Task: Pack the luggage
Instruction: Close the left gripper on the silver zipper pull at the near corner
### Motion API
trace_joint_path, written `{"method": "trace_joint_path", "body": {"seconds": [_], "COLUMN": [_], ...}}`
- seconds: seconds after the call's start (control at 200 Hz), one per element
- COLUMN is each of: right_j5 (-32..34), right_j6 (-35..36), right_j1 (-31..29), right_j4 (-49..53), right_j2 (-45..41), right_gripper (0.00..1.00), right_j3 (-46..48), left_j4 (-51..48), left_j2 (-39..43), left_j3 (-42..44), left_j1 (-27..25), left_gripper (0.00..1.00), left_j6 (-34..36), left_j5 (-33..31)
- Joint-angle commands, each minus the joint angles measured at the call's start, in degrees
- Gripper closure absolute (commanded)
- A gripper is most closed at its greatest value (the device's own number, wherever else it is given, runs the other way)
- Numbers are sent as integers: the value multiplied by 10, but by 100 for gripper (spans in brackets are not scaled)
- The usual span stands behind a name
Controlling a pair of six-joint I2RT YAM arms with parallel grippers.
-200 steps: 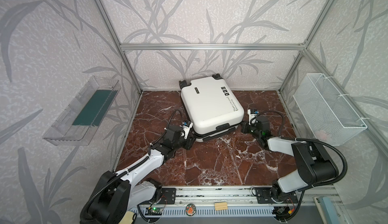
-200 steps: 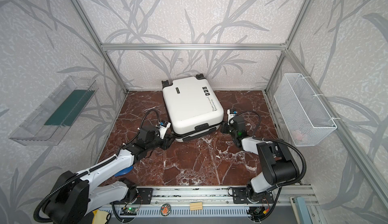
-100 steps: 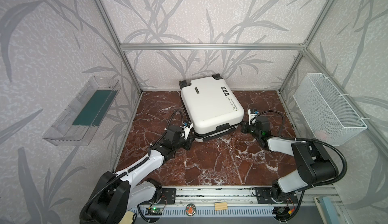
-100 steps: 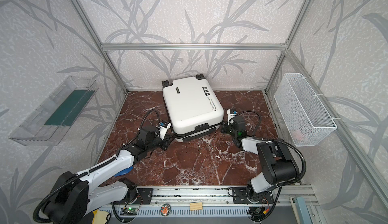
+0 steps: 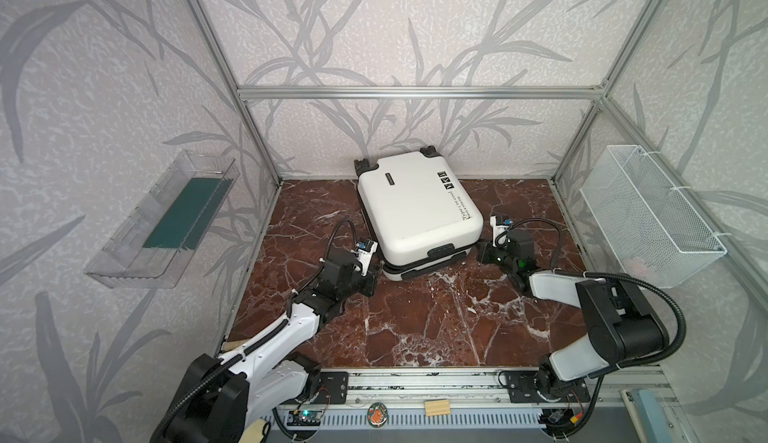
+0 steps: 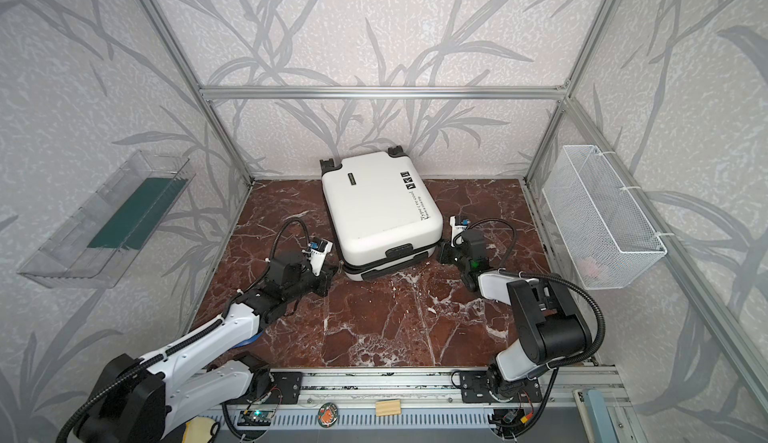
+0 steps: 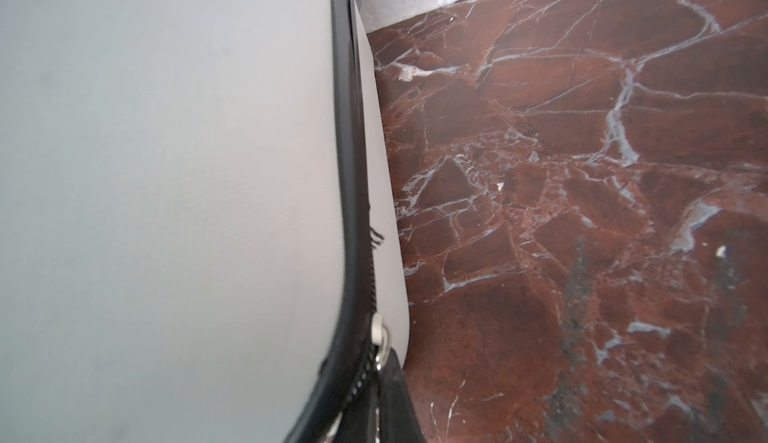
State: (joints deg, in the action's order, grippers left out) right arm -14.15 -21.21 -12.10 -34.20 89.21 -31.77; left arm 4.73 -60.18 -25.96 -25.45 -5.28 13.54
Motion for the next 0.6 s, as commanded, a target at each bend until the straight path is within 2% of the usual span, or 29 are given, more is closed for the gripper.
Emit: {"method": "trace_joint_path", "body": {"seconds": [0.0,0.07,0.165,0.36,0.595], "right_j5": [5,5,5,5,6], "right_j6": [-7,-6,-7,-7,-7], "right_j1": [5,5,5,5,5], "right_j4": [-5,-5,-5,-6,-7], "right_j2": [10,10,11,12,12], "right_gripper": [100,100,100,100,100], "right_j3": [-6,-6,-7,-6,-6], "left_j4": [1,-4,0,12,33], "left_j2": [7,5,4,-11,-37], "left_j3": [5,5,9,10,5], "left_j1": [-1,-1,-1,-1,0], "left_gripper": [80,64,58,58,67], "left_j6": [-1,0,1,1,5], "left_j5": [2,8,18,26,32]}}
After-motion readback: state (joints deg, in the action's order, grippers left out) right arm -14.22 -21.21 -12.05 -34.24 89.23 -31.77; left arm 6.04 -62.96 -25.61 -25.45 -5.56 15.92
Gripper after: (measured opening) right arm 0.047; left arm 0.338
